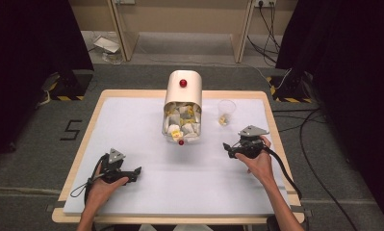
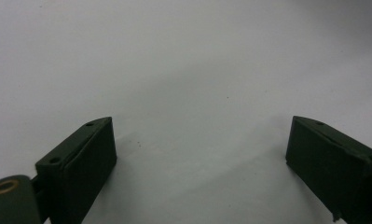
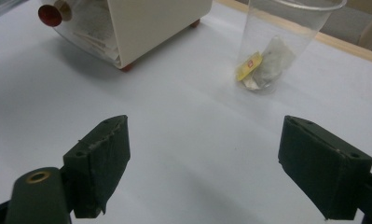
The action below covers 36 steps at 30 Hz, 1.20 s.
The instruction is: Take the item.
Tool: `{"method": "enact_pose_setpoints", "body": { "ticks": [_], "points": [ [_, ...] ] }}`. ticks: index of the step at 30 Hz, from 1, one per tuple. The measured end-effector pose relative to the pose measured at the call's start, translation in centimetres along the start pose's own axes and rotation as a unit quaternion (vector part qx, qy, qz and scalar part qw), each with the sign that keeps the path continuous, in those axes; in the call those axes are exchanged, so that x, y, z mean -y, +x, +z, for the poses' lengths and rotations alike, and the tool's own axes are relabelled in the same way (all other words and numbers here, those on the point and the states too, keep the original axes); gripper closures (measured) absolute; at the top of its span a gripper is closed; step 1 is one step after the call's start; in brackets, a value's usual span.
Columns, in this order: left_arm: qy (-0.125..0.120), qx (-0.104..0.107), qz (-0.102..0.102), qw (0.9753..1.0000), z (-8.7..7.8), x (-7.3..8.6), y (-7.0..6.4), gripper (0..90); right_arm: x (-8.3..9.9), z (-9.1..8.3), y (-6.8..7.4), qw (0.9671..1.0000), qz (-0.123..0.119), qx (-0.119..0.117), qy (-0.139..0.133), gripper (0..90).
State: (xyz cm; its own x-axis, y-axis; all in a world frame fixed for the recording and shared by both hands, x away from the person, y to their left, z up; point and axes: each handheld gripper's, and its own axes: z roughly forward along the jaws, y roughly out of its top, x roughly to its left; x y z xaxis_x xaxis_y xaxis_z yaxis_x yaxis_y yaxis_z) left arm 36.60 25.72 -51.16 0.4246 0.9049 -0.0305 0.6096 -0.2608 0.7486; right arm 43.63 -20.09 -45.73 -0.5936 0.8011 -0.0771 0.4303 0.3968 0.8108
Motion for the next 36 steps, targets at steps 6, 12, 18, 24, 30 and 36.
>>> {"method": "enact_pose_setpoints", "body": {
  "ticks": [6,12,18,24,30,36],
  "points": [
    [0.000,0.000,0.000,1.0000,0.0,0.0,0.0,7.5,0.5,-0.1,0.7,0.9999,-0.009,-0.007,0.010,17.1],
    [0.000,-0.001,0.000,1.0000,0.0,0.0,0.0,7.5,0.9,-0.1,1.2,0.9997,-0.018,-0.012,0.015,17.1],
    [0.000,-0.001,0.000,1.0000,0.0,0.0,0.0,7.5,1.2,-0.3,1.7,0.9995,-0.020,-0.014,0.022,17.1],
    [0.000,-0.001,0.000,1.0000,0.0,0.0,0.0,7.5,1.7,-0.5,1.7,0.9995,-0.017,-0.019,0.021,18.1],
    [0.000,-0.001,0.000,1.0000,0.0,0.0,0.0,7.5,2.6,-0.7,1.3,0.9994,0.000,-0.021,0.028,17.4],
    [0.000,-0.001,0.000,1.0000,0.0,0.0,0.0,7.5,3.1,-1.2,1.3,0.9994,0.003,-0.022,0.027,18.1]
  ]
}}
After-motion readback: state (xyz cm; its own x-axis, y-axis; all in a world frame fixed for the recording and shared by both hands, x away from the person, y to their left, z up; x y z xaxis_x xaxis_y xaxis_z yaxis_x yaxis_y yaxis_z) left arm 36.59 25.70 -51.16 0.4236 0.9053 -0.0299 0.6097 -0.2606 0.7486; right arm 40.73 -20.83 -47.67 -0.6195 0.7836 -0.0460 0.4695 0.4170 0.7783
